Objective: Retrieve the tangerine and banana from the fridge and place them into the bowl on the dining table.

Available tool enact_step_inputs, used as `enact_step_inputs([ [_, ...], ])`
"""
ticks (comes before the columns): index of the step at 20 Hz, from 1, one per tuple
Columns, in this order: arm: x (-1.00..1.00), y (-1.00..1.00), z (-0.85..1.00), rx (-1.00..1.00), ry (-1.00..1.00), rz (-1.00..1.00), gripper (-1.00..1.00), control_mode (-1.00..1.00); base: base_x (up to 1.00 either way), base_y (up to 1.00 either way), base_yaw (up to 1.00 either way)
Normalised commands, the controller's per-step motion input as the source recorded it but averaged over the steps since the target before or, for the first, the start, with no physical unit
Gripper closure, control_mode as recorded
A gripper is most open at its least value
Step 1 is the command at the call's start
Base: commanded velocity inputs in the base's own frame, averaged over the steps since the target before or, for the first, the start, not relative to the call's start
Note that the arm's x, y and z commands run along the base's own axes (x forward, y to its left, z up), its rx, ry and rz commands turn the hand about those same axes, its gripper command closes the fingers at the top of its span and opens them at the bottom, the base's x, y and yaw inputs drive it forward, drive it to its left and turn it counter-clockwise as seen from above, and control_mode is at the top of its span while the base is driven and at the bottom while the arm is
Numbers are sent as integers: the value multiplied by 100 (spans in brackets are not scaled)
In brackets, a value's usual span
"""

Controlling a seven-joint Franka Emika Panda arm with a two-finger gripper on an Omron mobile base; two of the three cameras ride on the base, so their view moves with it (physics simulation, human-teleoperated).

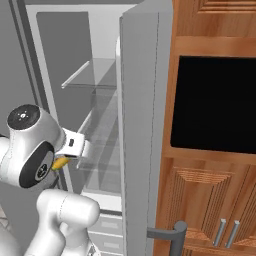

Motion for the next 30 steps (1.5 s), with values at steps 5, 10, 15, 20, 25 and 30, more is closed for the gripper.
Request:
enact_step_inputs([
  [5,-52,10,0,-1,0,3,100,-100,0,0,0],
  [10,-55,0,0,0,0,1,100,-100,0,0,0],
  [15,-17,0,0,0,0,0,100,100,-31,0,0],
  [20,0,0,0,0,0,0,100,100,-89,2,0],
  [25,0,0,0,0,0,0,100,100,-61,31,-9],
  [30,0,0,0,0,0,0,100,100,-22,51,-26],
])
